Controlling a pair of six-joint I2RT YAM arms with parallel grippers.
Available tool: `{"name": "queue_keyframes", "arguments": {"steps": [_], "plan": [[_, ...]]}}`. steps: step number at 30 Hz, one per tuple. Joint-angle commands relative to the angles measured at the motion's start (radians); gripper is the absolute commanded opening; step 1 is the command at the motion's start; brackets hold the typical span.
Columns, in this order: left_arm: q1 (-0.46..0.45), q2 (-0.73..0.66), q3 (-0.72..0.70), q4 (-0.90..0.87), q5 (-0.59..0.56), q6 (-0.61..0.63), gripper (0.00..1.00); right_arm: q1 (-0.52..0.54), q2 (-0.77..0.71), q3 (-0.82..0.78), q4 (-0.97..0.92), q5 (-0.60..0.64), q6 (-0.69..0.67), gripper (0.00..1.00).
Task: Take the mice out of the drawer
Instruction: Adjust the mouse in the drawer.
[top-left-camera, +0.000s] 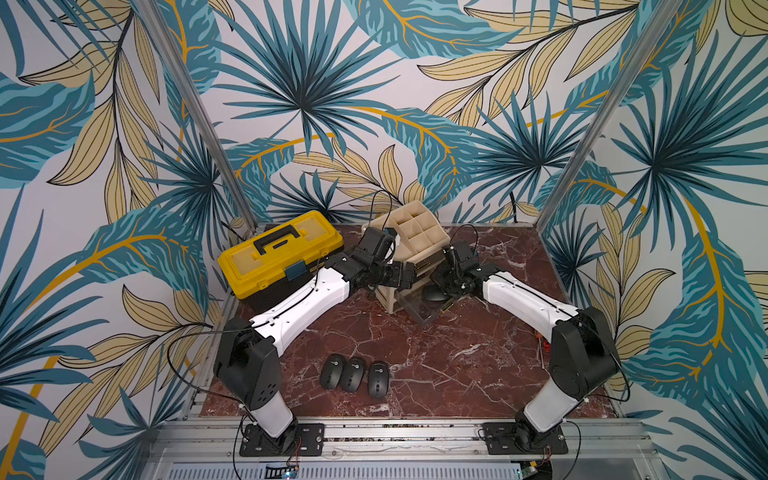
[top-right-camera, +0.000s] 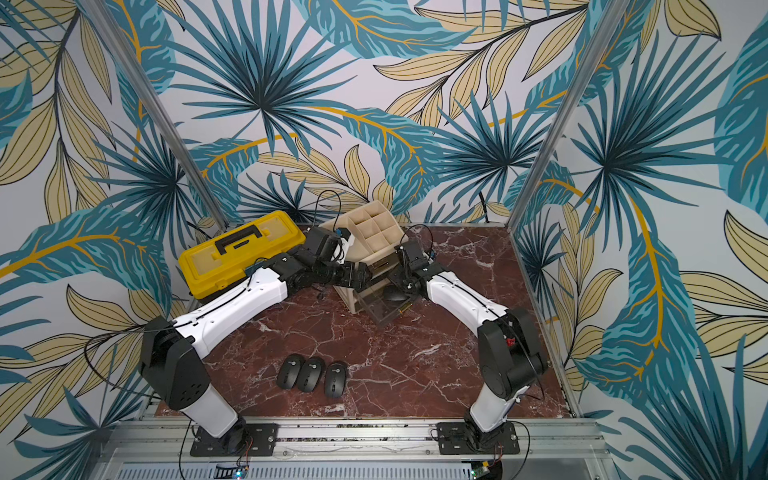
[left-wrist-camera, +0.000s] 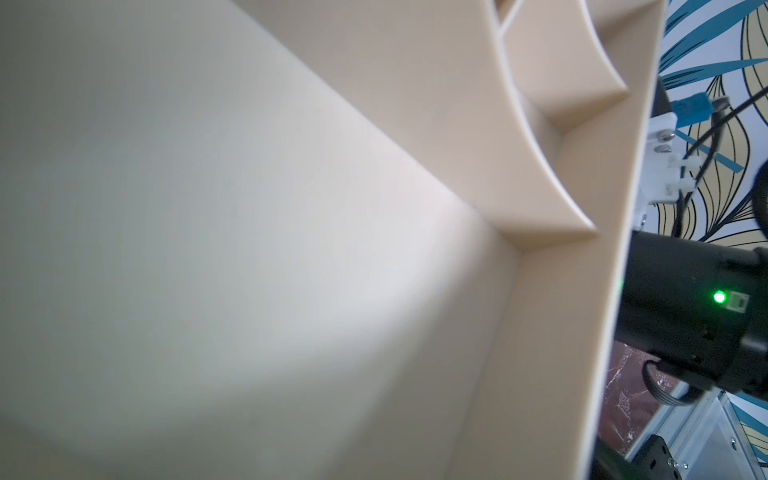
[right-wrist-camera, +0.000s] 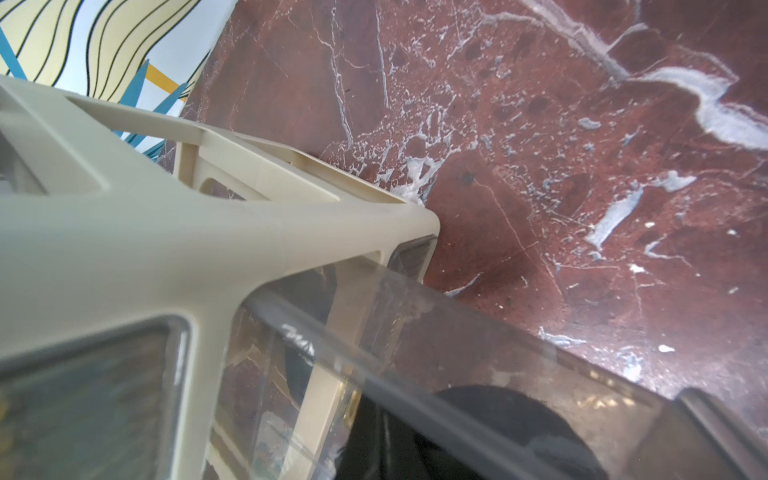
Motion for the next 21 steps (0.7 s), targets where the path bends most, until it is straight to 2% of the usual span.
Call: {"name": "queue_keyframes", "arguments": {"steps": [1,10,21], "plan": [[0.000,0.009,-0.028,0.054,0.027,0.005,1.00,0.004,0.014,-0.001,-0.067,-0.019,-0.012,0.00],[0.002,0.012,-0.026,0.055,0.024,0.005,1.00,0.012,0.001,-0.016,-0.087,-0.078,-0.052,0.00],[0.001,0.000,0.005,0.018,0.019,0.014,1.00,0.011,-0.078,-0.025,-0.048,-0.078,-0.118,0.00]]}}
